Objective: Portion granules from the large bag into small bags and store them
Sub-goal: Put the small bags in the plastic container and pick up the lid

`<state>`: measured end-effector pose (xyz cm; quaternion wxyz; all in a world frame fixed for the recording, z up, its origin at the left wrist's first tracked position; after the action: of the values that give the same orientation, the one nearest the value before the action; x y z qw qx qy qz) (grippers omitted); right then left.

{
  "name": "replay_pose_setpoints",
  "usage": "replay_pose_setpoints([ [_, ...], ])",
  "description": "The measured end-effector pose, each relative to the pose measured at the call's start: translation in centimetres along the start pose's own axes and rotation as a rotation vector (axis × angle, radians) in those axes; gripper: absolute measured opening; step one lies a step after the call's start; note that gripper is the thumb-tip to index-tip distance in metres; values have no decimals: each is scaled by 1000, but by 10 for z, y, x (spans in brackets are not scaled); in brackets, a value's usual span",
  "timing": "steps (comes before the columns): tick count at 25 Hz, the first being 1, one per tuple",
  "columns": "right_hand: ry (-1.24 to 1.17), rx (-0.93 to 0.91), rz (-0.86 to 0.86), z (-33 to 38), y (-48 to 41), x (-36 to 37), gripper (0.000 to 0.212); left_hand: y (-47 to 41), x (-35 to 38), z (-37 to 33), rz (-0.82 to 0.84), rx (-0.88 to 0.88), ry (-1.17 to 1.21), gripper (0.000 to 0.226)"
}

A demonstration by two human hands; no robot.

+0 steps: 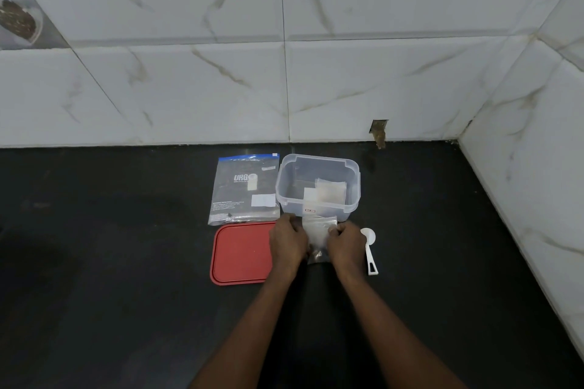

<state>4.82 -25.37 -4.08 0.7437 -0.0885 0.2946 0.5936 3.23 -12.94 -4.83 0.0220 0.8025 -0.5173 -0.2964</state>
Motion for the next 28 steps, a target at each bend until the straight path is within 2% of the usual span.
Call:
replay_pose_setpoints([
  [3, -36, 1, -9, -4, 2, 2, 11, 2, 4, -12, 88, 10, -26, 21],
  [5, -61, -3, 6, -8, 0, 5, 10, 0, 6, -18, 117, -49, 60, 27],
  [8, -63, -4, 2, -10, -1, 4, 12, -3, 10, -19, 156, -102, 106, 17],
  [12, -81, -47, -1, -4, 9, -7, 12, 0, 9, -11, 155, -57, 186, 9],
  [14, -118, -107, 7, -5, 13, -15, 5, 4, 3, -9, 171, -22, 233, 1],
  [17, -282, -193, 114, -7, 18, -30, 18, 10, -8, -9, 231, 25, 284, 12],
  [20, -388, -222, 262, -8, 22, -39, 8, 14, -18, -16, 254, 35, 346, 23],
  [24, -504, -221, 290, -3, 28, -46, 8, 19, -27, -23, 276, 85, 411, 25],
  [28, -573, -192, 313, 4, 36, -49, 5, 20, -34, -25, 274, 172, 443, 56],
])
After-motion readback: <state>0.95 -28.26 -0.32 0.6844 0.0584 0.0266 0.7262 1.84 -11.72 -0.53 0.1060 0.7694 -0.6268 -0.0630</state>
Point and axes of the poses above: each hand's wrist, its own y-axis away from the middle knuckle, its own x-axis out of the palm, z = x × y, the point moved 1 cm from there along -y, towards the middle knuckle, and after that the axes turned 3 degrees about -x, right-handed, at the moved point
